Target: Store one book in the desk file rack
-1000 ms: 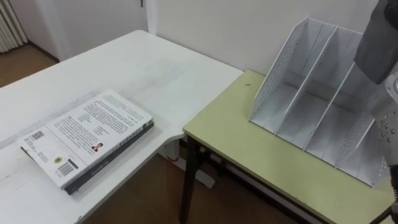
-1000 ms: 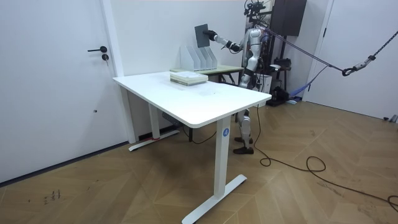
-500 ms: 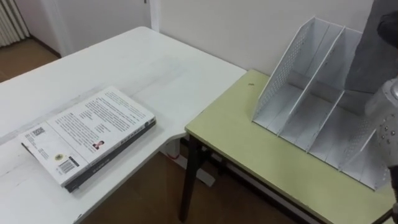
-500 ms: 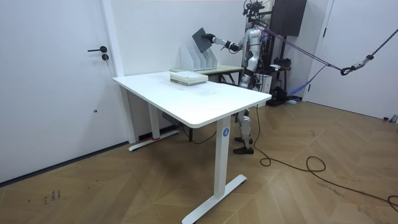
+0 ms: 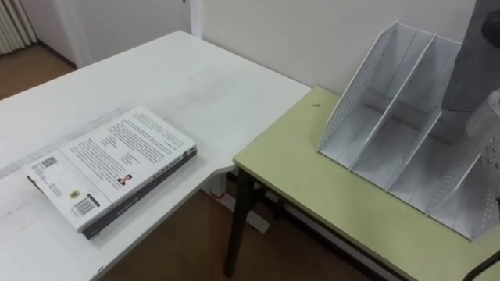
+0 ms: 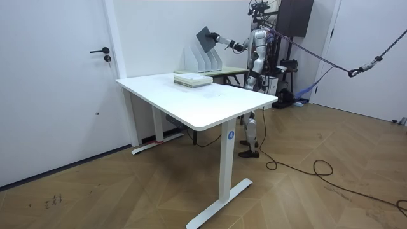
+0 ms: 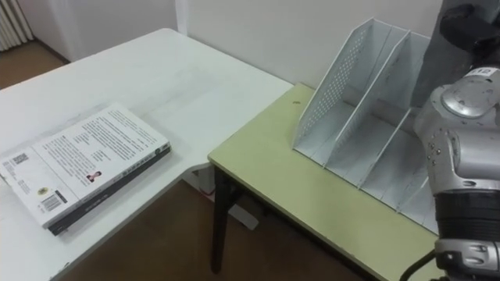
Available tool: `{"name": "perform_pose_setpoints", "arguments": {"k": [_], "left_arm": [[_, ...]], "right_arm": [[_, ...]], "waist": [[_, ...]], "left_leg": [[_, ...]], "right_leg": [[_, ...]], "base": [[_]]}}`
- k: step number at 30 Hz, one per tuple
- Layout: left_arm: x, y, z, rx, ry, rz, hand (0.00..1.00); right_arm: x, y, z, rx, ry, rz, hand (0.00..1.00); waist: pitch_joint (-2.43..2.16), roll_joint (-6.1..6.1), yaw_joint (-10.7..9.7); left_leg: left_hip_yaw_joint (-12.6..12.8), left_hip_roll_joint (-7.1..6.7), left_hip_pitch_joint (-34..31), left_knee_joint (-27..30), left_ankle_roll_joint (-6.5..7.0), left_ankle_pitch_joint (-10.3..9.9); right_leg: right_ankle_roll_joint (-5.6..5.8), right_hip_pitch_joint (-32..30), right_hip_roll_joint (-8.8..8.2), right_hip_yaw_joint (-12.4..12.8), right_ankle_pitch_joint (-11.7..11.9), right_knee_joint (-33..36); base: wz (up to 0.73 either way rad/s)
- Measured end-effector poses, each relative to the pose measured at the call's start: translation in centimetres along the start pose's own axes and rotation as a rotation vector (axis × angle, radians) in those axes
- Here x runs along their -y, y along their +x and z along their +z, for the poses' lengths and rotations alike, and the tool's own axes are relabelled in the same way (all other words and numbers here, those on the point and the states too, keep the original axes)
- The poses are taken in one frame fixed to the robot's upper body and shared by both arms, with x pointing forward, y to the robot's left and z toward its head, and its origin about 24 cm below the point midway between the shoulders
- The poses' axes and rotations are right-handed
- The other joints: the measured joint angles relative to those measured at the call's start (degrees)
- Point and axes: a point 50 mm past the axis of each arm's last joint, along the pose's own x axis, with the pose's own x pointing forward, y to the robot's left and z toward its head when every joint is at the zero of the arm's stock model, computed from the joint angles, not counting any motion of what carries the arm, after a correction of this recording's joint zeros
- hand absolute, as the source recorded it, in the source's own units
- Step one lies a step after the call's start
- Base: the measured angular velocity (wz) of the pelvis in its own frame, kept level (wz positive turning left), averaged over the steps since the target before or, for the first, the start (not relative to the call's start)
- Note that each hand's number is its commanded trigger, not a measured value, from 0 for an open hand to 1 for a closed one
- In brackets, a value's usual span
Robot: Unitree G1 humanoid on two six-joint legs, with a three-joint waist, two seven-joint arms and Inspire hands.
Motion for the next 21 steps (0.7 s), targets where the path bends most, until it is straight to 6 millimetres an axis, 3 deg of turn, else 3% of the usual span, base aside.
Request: {"name": "perform_pose_setpoints", "arguments": {"k": [21], "left_arm": [[-0.13, -0.15, 0.00, 0.008, 0.004, 0.004, 0.00]], "right_arm": [[0.29, 0.04, 0.24, 0.011, -0.002, -0.066, 1.00]], "waist": [[0.14, 0.24, 0.0]], "left_leg": [[-0.2, 0.03, -0.1, 0.2, 0.00, 0.0]], "right_leg": [[-0.04, 0.1, -0.07, -0.7, 0.0, 0.1]], "base": [[0.00]]}}
